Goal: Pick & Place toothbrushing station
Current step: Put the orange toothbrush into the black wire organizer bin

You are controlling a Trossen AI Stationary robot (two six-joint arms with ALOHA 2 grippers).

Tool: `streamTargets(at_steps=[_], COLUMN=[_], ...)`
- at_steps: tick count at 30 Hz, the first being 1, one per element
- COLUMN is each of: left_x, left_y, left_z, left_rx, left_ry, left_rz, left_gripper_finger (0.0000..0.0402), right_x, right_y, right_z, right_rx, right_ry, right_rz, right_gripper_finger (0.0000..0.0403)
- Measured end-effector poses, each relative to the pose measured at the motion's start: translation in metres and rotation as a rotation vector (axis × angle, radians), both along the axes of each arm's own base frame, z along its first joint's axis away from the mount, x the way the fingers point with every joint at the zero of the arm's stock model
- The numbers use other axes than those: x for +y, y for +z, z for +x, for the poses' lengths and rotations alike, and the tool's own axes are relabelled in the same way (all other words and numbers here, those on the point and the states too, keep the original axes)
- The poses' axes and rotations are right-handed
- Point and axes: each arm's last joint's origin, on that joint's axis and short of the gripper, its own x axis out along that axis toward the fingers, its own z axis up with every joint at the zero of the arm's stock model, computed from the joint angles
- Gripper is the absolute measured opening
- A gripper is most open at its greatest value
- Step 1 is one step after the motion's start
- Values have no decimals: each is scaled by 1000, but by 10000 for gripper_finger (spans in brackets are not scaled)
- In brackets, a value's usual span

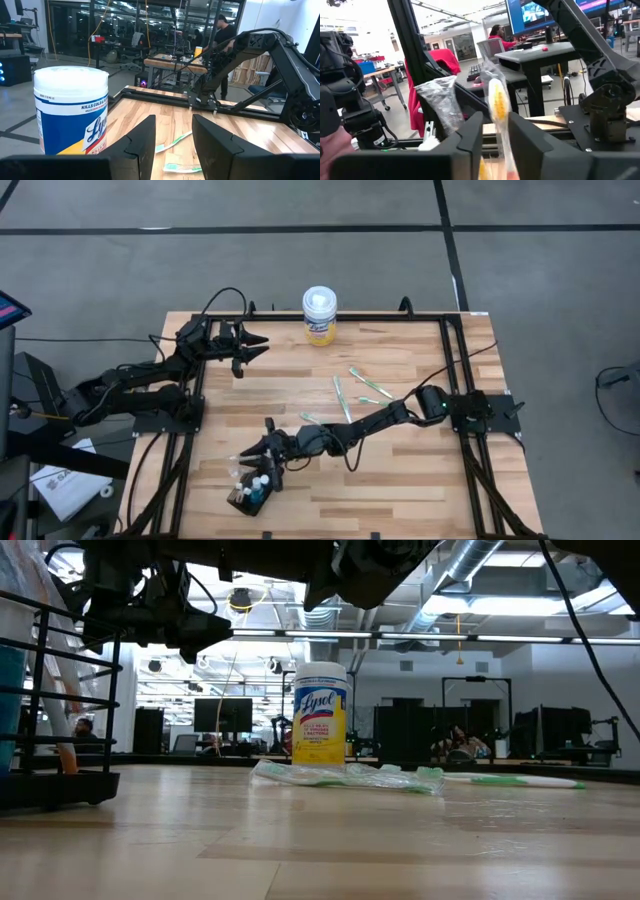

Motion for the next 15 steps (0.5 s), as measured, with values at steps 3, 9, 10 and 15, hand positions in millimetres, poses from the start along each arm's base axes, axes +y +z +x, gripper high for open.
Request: streamTargets(at_steps=[3, 9, 10, 15], left_x=[0, 0, 0, 0], left_y=[0, 0, 0, 0], left_z=[0, 0, 0, 0], left_rx=[0, 1, 1, 2], left_ry=[0, 0, 0, 0], left_rz=[0, -1, -1, -3], left_gripper_finger=[123, 123, 123, 123], right_x=[0, -8, -11, -20], right_y=[-3, -11, -12, -10], right_z=[0, 3, 4, 5], right_rx=[31, 129, 137, 168], right_ry=[11, -3, -7, 7], right_rz=[-9, -29, -29, -27], right_gripper_finger=[112, 150, 154, 178])
